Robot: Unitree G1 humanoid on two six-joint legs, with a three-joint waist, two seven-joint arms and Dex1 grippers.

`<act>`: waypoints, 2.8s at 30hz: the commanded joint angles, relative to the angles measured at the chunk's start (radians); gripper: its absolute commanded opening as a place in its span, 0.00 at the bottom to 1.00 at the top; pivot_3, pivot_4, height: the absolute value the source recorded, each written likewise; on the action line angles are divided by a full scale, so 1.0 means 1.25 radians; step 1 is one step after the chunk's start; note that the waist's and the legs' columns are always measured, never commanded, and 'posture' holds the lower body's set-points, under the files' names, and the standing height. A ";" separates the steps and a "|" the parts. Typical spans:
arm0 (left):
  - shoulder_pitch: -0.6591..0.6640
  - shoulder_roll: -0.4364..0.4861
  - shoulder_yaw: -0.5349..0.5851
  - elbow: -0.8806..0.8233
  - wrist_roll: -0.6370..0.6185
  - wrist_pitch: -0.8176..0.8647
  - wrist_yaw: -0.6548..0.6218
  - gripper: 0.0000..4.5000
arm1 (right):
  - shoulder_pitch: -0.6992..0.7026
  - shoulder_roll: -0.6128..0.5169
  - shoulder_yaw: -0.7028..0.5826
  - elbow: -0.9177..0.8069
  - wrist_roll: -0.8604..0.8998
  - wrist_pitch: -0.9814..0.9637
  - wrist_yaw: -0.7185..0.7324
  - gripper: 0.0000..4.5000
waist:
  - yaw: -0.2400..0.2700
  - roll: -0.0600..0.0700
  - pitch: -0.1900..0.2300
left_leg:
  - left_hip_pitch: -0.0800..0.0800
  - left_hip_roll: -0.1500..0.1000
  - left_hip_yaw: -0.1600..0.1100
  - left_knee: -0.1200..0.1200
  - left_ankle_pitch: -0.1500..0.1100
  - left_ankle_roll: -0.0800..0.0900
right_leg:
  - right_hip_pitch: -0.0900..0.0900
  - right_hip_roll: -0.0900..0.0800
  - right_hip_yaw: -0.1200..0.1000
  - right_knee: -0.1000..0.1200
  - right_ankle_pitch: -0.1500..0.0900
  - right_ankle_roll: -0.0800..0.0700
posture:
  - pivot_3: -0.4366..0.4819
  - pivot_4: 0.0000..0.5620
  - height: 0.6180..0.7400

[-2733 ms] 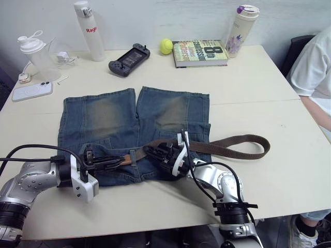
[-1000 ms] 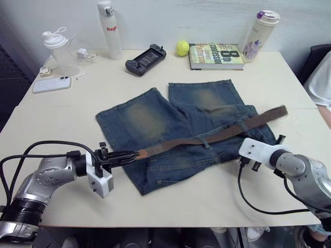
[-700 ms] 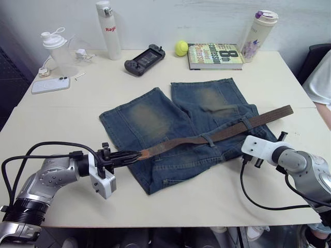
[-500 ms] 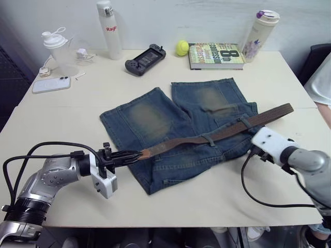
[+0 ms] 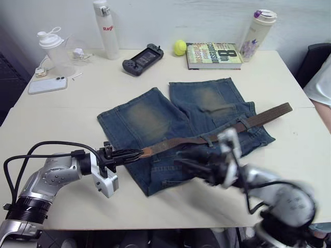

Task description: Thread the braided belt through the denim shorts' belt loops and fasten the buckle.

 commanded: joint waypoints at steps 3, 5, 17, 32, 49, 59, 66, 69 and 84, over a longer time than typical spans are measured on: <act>-0.007 0.003 0.002 -0.017 -0.001 -0.011 0.014 0.00 | -0.018 0.026 0.188 0.090 0.401 -0.396 -0.533 0.99 | -0.013 -0.001 -0.001 | 0.001 0.000 0.001 0.000 0.000 0.001 | 0.001 0.000 0.001 -0.003 0.000 0.000 | 0.48 0.27 1.00; -0.003 0.004 0.003 -0.023 0.001 -0.011 0.015 0.00 | -0.033 0.028 0.199 0.102 0.415 -0.473 -0.590 0.99 | -0.016 -0.001 -0.001 | 0.001 0.002 0.002 -0.001 0.000 -0.001 | 0.000 0.001 0.002 -0.003 0.000 0.000 | 0.48 0.27 1.00; 0.012 0.023 0.010 -0.026 -0.002 -0.014 0.014 0.00 | -0.031 -0.071 0.258 0.083 0.416 -0.591 -0.604 0.71 | -0.016 -0.001 -0.001 | 0.001 0.003 0.001 -0.003 0.000 -0.001 | -0.003 0.001 0.003 0.000 0.000 0.000 | 0.48 0.27 1.00; 0.033 0.032 -0.013 -0.075 -0.105 0.075 -0.019 0.36 | -0.063 -0.129 0.273 0.116 0.374 -0.638 -0.486 0.00 | -0.017 -0.001 -0.001 | 0.001 0.003 0.001 -0.003 0.000 -0.001 | -0.002 0.001 0.003 0.000 0.000 0.000 | 0.48 0.27 1.00; 0.326 0.110 0.193 -0.226 -0.475 0.512 -0.244 0.65 | -0.013 -0.161 0.260 0.139 0.110 -0.639 -0.251 0.00 | -0.015 0.000 0.000 | 0.001 0.003 0.001 -0.006 -0.001 0.001 | 0.000 0.001 0.005 -0.007 -0.001 -0.002 | 0.48 0.27 1.00; 0.296 0.061 0.189 -0.226 -0.440 0.522 -0.268 0.65 | -0.001 -0.183 0.212 0.125 0.108 -0.624 -0.247 0.00 | -0.016 0.000 0.000 | 0.002 0.003 0.002 -0.008 0.001 -0.002 | -0.001 0.001 0.005 -0.006 -0.001 -0.002 | 0.48 0.27 1.00; 0.275 0.043 0.189 -0.226 -0.423 0.524 -0.277 0.65 | -0.005 -0.159 0.266 0.134 0.051 -0.596 -0.224 0.00 | -0.016 0.000 0.000 | 0.002 0.003 0.002 -0.008 0.001 -0.002 | -0.001 0.001 0.004 -0.006 -0.001 -0.002 | 0.48 0.27 1.00; 0.272 0.039 0.189 -0.224 -0.419 0.521 -0.282 0.65 | -0.023 -0.140 0.289 0.159 0.040 -0.579 -0.217 0.00 | -0.017 0.000 0.000 | 0.002 0.003 0.001 -0.008 0.001 -0.002 | -0.001 0.001 0.004 -0.006 -0.001 -0.002 | 0.48 0.27 1.00; 0.196 0.001 0.157 -0.097 -0.287 0.317 -0.285 0.65 | -0.180 -0.075 0.358 0.355 -0.121 -0.467 -0.086 0.00 | -0.028 -0.001 -0.001 | 0.004 0.004 0.003 -0.010 0.001 -0.003 | -0.001 0.002 0.004 -0.005 -0.001 -0.002 | 0.48 0.27 1.00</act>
